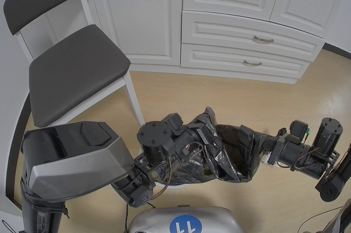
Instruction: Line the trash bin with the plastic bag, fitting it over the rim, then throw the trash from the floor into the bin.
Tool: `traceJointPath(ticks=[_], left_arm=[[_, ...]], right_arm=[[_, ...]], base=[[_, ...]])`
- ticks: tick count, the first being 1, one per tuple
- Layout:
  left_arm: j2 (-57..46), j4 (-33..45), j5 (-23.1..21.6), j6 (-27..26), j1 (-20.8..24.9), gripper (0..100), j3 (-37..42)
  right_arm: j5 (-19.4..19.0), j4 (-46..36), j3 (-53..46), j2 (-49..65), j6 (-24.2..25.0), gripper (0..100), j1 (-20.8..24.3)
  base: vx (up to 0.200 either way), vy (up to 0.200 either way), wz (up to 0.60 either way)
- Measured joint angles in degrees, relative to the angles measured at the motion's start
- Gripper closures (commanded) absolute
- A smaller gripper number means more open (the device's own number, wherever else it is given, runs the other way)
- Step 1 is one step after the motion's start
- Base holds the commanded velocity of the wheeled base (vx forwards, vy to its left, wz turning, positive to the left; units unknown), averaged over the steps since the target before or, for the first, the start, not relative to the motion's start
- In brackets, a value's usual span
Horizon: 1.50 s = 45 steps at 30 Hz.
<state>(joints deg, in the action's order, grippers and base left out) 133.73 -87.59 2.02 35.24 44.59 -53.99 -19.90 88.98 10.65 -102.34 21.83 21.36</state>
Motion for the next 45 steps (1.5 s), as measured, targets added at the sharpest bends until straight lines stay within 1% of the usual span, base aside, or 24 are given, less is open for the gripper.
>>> traceJointPath(ticks=[3, 8, 18, 25, 31, 38, 45], left_arm=[[0.8, 0.0, 0.1, 0.1, -1.7, 100, -2.4], [3.1, 0.0, 0.4, 0.1, -3.0, 100, -5.2], [6.6, 0.1, 0.8, 0.1, -0.7, 100, -8.8], [8.0, 0.1, 0.8, 0.1, 0.2, 100, -10.7], [9.8, 0.6, 0.5, 0.0, -0.6, 100, -13.3], [12.3, 4.5, 0.8, 0.0, -1.3, 100, -18.8], [13.7, 4.9, 0.8, 0.0, -3.0, 100, -21.2]], right_arm=[[1.4, 0.0, -0.4, -0.6, -0.1, 100, 2.3], [2.0, 0.0, -1.3, -1.0, -0.6, 100, 5.0], [2.0, 0.0, -2.8, 5.4, -2.2, 100, 5.4], [1.6, 0.0, -4.7, 10.1, -5.4, 100, 6.4], [1.7, 0.0, -5.9, 11.0, -6.2, 100, 8.0], [2.0, 0.0, -7.1, 11.7, -7.2, 100, 10.5], [2.0, 0.0, -8.5, 11.8, -8.7, 100, 13.5]], base=[[0.000, 0.000, 0.00], [0.000, 0.000, 0.00], [0.000, 0.000, 0.00], [0.000, 0.000, 0.00], [0.000, 0.000, 0.00], [0.000, 0.000, 0.00], [0.000, 0.000, 0.00]])
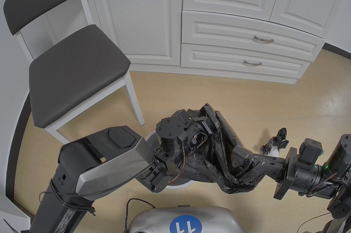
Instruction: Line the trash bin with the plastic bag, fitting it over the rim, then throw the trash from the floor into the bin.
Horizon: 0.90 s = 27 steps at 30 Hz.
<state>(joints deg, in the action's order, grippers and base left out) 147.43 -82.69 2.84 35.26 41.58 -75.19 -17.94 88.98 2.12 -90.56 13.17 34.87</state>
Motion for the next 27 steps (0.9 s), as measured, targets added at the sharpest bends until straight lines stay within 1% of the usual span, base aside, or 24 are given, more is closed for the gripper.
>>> traceJointPath(ticks=[6, 9, 13, 16, 19, 24, 27], left_arm=[[0.2, -0.6, 0.6, -0.2, -0.5, 100, 0.7], [-0.6, -0.9, 1.1, -0.4, -0.6, 100, 3.7], [-2.9, -2.2, 1.3, -0.5, -0.9, 100, 10.4], [-5.6, -3.3, 1.4, -0.6, -1.3, 100, 17.5], [-8.9, -4.0, 1.5, -0.7, -1.8, 100, 24.4], [-16.1, -4.8, 1.5, -0.9, -2.7, 100, 35.7], [-20.1, -5.0, 1.3, -1.0, -3.4, 100, 40.8]], right_arm=[[0.0, 0.0, -0.3, -0.6, 0.3, 100, 1.9], [0.2, 0.0, -0.1, -1.7, 0.7, 100, 2.2], [1.5, 0.0, 0.7, -3.7, 2.3, 100, 2.8], [4.2, 0.0, 2.6, -5.9, 5.6, 100, 3.7], [7.7, 0.0, 5.7, -8.7, 9.7, 100, 4.6], [14.1, 0.0, 13.6, -16.0, 17.5, 100, 5.8], [16.9, 0.0, 18.0, -20.6, 22.1, 100, 6.1]], base=[[0.000, 0.000, 0.00], [0.000, 0.000, 0.00], [0.000, 0.000, 0.00], [0.000, 0.000, 0.00], [0.000, 0.000, 0.00], [0.000, 0.000, 0.00], [0.000, 0.000, 0.00]])
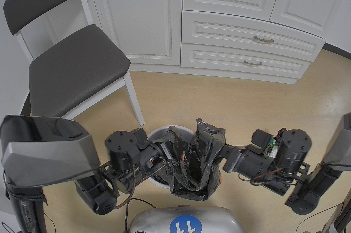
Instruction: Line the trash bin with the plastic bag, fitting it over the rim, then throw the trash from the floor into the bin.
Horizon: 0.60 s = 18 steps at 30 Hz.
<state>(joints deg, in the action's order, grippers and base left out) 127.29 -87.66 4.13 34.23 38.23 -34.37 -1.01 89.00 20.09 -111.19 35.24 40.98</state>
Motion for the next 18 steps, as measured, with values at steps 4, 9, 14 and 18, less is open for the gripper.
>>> traceJointPath(ticks=[4, 9, 14, 18], left_arm=[[-4.2, -0.1, -0.3, -1.8, -1.0, 100, 5.5], [-6.8, -0.1, -0.9, -4.8, -2.2, 100, 10.1], [-7.9, -0.1, -1.9, -5.9, -3.7, 100, 11.8], [-8.2, -0.1, -2.2, -6.2, -4.6, 100, 12.0]], right_arm=[[1.7, -0.1, 5.2, -6.3, 3.3, 100, 0.3], [2.0, 0.0, 10.7, -11.6, 6.8, 100, 0.0], [-0.4, 0.0, 16.2, -14.5, 12.3, 100, -0.4], [-3.5, 0.0, 20.4, -16.3, 14.5, 100, -0.7]], base=[[0.000, 0.000, 0.00], [0.000, 0.000, 0.00], [0.000, 0.000, 0.00], [0.000, 0.000, 0.00]])
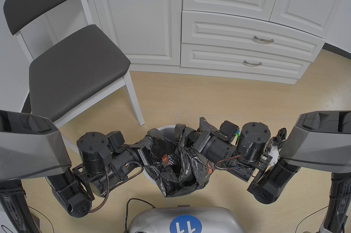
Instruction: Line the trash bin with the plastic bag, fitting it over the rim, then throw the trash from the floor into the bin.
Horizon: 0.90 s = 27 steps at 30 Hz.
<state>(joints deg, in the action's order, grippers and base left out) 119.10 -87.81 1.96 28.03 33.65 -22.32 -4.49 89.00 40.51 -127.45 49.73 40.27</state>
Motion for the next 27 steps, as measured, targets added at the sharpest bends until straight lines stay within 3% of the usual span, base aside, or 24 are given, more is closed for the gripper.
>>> traceJointPath(ticks=[13, 27], left_arm=[[-1.0, 0.0, -0.3, -0.4, -1.9, 100, -0.7], [-12.1, 0.0, -3.3, -0.9, -4.6, 100, -0.7]], right_arm=[[-1.9, 0.0, 6.5, -8.5, 2.5, 100, 2.7], [-1.3, 0.0, 6.7, -9.7, 2.4, 100, 3.8]], base=[[0.000, 0.000, 0.00], [0.000, 0.000, 0.00]])
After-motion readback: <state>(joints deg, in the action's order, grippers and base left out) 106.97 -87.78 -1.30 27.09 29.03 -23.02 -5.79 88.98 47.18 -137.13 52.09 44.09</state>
